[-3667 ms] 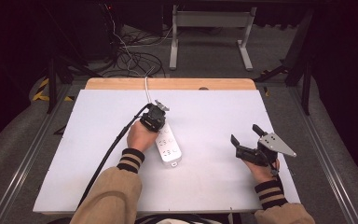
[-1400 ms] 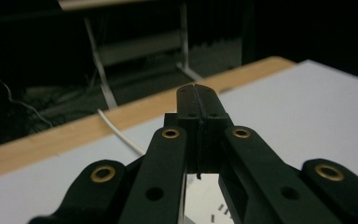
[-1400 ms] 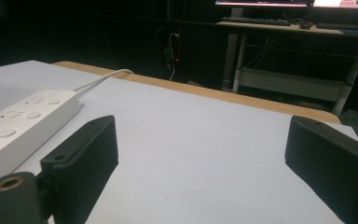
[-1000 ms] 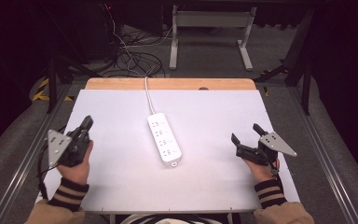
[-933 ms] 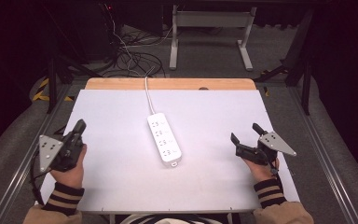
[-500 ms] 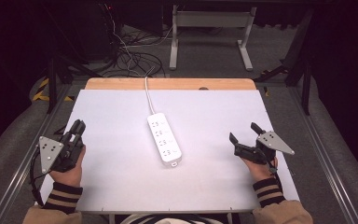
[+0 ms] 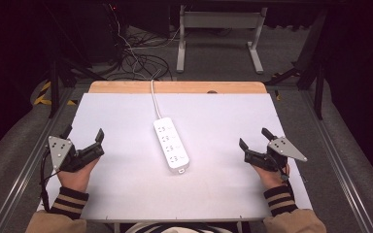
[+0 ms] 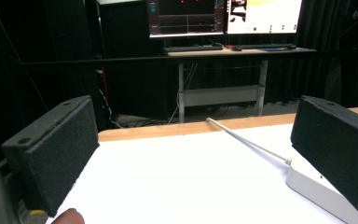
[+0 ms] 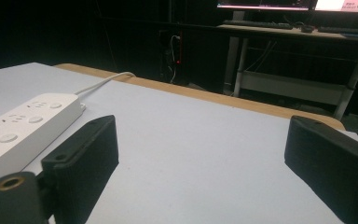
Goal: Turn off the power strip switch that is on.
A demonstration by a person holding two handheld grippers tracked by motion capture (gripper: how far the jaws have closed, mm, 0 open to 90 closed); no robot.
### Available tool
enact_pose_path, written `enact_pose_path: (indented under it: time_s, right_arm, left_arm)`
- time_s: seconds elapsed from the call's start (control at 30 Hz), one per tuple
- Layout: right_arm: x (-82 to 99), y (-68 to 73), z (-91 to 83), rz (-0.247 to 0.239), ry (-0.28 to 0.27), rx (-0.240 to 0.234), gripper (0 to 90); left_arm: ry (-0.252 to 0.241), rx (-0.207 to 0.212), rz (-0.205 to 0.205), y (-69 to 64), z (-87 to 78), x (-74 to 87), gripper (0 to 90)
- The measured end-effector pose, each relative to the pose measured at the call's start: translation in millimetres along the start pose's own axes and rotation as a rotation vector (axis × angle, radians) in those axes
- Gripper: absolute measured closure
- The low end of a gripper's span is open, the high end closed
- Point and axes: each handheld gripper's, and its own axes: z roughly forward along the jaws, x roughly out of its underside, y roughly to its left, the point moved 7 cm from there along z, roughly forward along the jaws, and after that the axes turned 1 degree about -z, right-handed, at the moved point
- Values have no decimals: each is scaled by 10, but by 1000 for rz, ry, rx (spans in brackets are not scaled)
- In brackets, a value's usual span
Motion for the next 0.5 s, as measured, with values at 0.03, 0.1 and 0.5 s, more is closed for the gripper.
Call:
enact_pose_path:
  time_s: [0.03, 0.1, 0.5]
  right_arm:
    - [-1, 0, 0, 1, -1, -1, 101]
    - [-1, -1, 0, 2, -1, -1, 100]
    - [-3, 1, 0, -2, -2, -1, 101]
  left_arm:
    - [0, 3, -8, -1, 1, 2, 15]
    - [3, 6, -8, 1, 0, 4, 16]
    - [6, 29, -17, -24, 7, 10, 25]
